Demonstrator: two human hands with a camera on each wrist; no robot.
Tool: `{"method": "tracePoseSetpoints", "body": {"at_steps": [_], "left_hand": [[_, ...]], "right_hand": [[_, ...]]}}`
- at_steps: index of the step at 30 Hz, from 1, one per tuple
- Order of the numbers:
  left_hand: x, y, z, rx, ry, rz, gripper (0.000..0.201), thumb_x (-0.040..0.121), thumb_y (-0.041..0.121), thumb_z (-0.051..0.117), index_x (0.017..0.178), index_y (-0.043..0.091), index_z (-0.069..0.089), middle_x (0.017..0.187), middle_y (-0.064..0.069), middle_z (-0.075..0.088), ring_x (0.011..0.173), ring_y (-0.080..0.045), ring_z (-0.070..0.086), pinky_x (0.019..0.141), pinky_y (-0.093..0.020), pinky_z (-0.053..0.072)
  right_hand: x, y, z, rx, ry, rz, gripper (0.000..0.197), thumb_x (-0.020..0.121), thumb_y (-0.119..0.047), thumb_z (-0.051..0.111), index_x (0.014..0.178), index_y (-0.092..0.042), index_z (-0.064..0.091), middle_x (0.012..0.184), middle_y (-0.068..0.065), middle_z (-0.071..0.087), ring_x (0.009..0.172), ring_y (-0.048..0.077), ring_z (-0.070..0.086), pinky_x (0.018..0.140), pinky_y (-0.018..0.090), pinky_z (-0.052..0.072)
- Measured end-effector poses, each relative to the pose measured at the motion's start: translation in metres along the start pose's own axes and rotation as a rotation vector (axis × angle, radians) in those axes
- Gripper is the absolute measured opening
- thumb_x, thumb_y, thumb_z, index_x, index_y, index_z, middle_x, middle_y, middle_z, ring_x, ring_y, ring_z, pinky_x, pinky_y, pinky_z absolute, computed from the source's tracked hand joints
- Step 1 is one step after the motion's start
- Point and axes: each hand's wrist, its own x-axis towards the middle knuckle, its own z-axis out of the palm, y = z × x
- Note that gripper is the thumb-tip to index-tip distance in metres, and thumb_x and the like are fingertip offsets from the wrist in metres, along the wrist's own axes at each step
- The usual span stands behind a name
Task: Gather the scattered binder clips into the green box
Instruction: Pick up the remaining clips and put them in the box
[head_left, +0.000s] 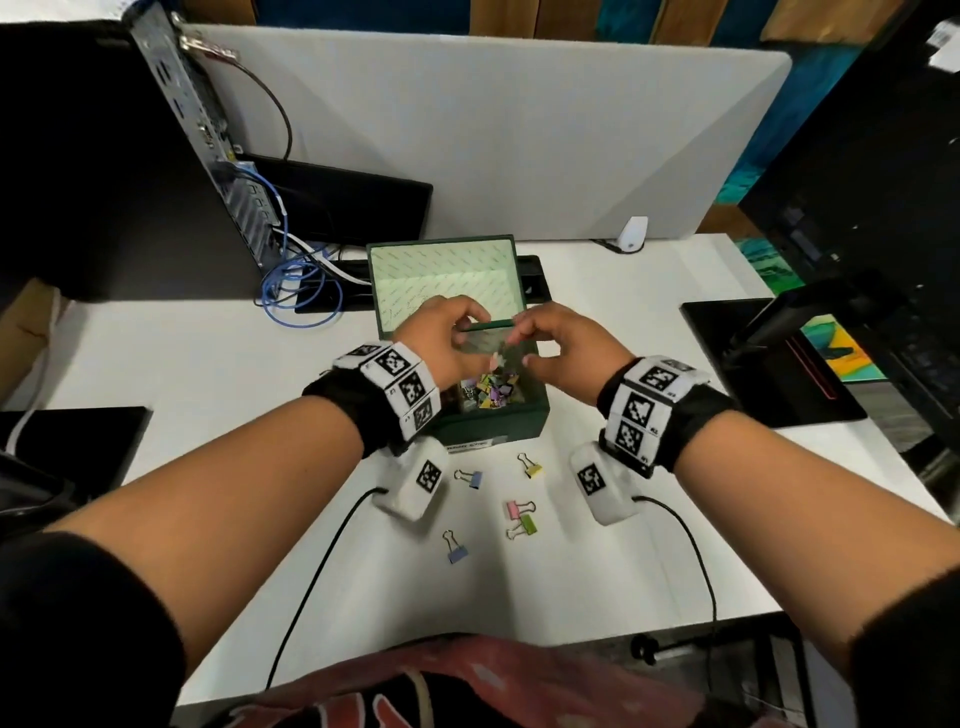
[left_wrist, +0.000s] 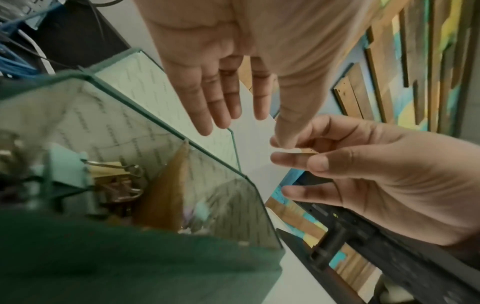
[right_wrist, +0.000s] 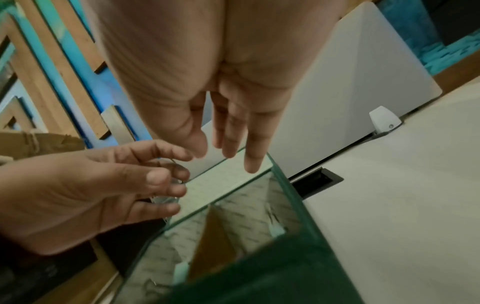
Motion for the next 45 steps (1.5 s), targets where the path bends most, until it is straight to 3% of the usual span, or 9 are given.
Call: {"method": "tracePoseSetpoints", "body": {"at_steps": [5,10,13,15,18,25,32,37,45], "left_hand": [[-0.035,-0.024,0.008,0.114,-0.319,0.066,0.030,0.072,0.023,0.076,0.097,0.027,0.061,0.090,0.005,0.058,0.076,-0.008,0.058,0.074,-0.028,0.052],[-0.068,-0.052,0.042,0.463,-0.701,0.162,0.075,0.066,0.041,0.078,0.131,0.030,0.044,0.137,-0.001,0.040,0.125,-0.019,0.042,0.104,-0.030,0.037],[-0.077,-0.064,0.057,0.672,-0.804,0.121,0.092,0.069,0.044,0.074,0.142,0.039,0.019,0.157,-0.005,0.006,0.144,-0.027,0.011,0.116,-0.041,0.019],[-0.078,-0.067,0.062,0.727,-0.805,0.135,0.088,0.072,0.046,0.071,0.141,0.041,0.018,0.158,-0.006,0.001,0.144,-0.029,0.005,0.116,-0.044,0.016],[-0.074,-0.067,0.064,0.659,-0.724,0.187,0.058,0.079,0.042,0.064,0.132,0.035,0.041,0.150,-0.007,0.026,0.137,-0.030,0.023,0.110,-0.042,0.029],[-0.067,-0.064,0.068,0.599,-0.683,0.217,0.030,0.082,0.023,0.061,0.111,0.019,0.059,0.121,-0.007,0.050,0.113,-0.028,0.046,0.092,-0.035,0.044],[-0.065,-0.065,0.074,0.558,-0.619,0.207,0.028,0.077,0.023,0.065,0.103,0.023,0.057,0.111,-0.008,0.047,0.103,-0.028,0.050,0.078,-0.032,0.045],[-0.062,-0.062,0.073,0.596,-0.660,0.265,0.030,0.078,0.019,0.065,0.107,0.019,0.060,0.138,-0.004,0.043,0.126,-0.028,0.036,0.099,-0.036,0.037],[-0.058,-0.062,0.076,0.512,-0.620,0.298,0.012,0.080,0.016,0.059,0.092,0.016,0.056,0.101,-0.005,0.059,0.092,-0.024,0.054,0.078,-0.030,0.045]], "right_hand": [[-0.035,0.035,0.019,-0.128,-0.061,0.026,0.010,0.079,-0.009,0.064,0.086,-0.016,0.063,0.097,0.000,0.052,0.085,0.015,0.055,0.070,0.023,0.043],[-0.060,0.055,0.048,-0.560,-0.661,0.114,0.073,0.070,-0.047,0.072,0.134,-0.036,0.039,0.147,0.003,0.031,0.130,0.025,0.036,0.109,0.038,0.035],[-0.065,0.054,0.062,-0.744,-0.724,0.020,0.084,0.068,-0.055,0.070,0.139,-0.045,0.026,0.156,0.003,0.015,0.139,0.030,0.022,0.110,0.046,0.031],[-0.064,0.053,0.068,-0.749,-0.699,-0.033,0.073,0.073,-0.050,0.068,0.136,-0.042,0.033,0.153,0.005,0.023,0.135,0.031,0.028,0.106,0.044,0.035],[-0.061,0.054,0.073,-0.621,-0.654,-0.022,0.052,0.079,-0.035,0.066,0.128,-0.030,0.049,0.139,0.006,0.042,0.122,0.030,0.042,0.100,0.038,0.040],[-0.058,0.056,0.080,-0.442,-0.577,0.071,0.044,0.071,-0.004,0.063,0.112,-0.020,0.054,0.113,0.008,0.052,0.100,0.027,0.052,0.082,0.031,0.046],[-0.054,0.057,0.086,-0.464,-0.609,0.086,0.020,0.073,-0.005,0.058,0.090,-0.016,0.060,0.104,0.011,0.051,0.090,0.031,0.055,0.077,0.032,0.047],[-0.053,0.056,0.083,-0.483,-0.610,0.080,0.019,0.072,-0.003,0.056,0.086,-0.015,0.061,0.094,0.004,0.044,0.085,0.031,0.056,0.077,0.034,0.049],[-0.054,0.065,0.072,-0.444,-0.579,0.144,0.018,0.073,-0.009,0.066,0.090,-0.014,0.063,0.092,0.001,0.043,0.078,0.020,0.047,0.070,0.022,0.038]]}}
